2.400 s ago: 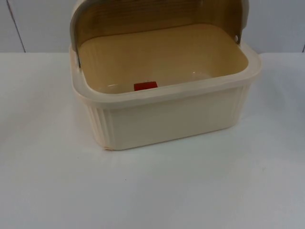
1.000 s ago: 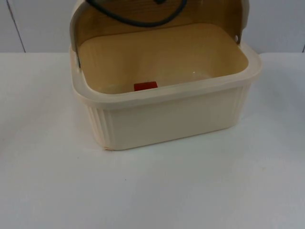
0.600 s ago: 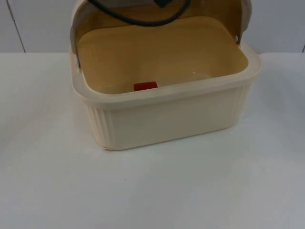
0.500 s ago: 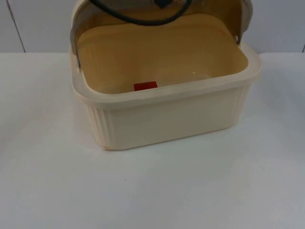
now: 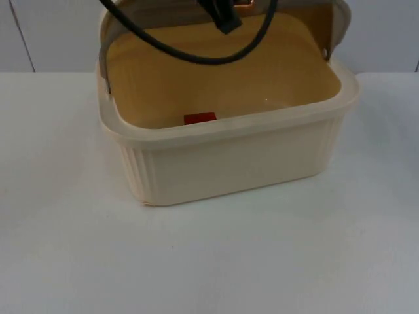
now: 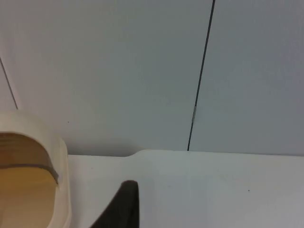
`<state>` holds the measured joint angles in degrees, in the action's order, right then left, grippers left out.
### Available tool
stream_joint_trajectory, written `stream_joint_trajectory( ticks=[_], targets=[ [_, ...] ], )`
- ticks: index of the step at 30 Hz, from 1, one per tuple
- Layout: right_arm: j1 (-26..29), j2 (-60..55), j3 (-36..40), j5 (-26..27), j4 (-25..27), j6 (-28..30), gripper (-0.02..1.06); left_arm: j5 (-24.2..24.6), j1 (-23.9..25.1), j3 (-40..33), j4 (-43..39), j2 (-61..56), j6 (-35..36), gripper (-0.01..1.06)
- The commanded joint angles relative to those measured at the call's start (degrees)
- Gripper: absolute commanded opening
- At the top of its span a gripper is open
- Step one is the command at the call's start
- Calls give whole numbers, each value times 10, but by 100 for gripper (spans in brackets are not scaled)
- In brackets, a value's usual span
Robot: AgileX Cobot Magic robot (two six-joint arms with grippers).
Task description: Open the box lid with the left hand, place the block into the box with the right hand, then close the box lid with the left hand.
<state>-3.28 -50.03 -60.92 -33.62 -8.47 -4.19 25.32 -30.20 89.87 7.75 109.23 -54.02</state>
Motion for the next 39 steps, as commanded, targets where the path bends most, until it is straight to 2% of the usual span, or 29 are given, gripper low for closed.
stream_joint_trajectory(
  ticks=[1,9,15,19,22,29,34,35,39],
  targets=[
    [-1,9,0,0,-4,-1,105,6,-6,-24,-18,4,6,0],
    [-1,10,0,0,-4,-1,105,-25,-32,-81,-30,-14,6,0],
    [-1,11,0,0,-4,-1,105,-90,-59,-154,-104,-32,61,0],
    [-4,11,0,0,-4,-1,105,-127,-69,-201,-113,-40,61,0],
    [-13,11,0,0,-4,-1,105,-132,-73,-224,-112,-44,62,0],
    [-14,11,0,-5,-4,-1,105,-86,-81,-234,-61,-90,120,0],
    [-14,11,0,-5,-4,-1,105,-42,-81,-234,6,-143,233,0],
    [-14,11,0,-5,-4,-1,105,-42,-81,-234,6,-143,233,0],
    [-14,11,0,-12,-4,-1,105,40,-77,-235,8,-175,309,0]
  ],
)
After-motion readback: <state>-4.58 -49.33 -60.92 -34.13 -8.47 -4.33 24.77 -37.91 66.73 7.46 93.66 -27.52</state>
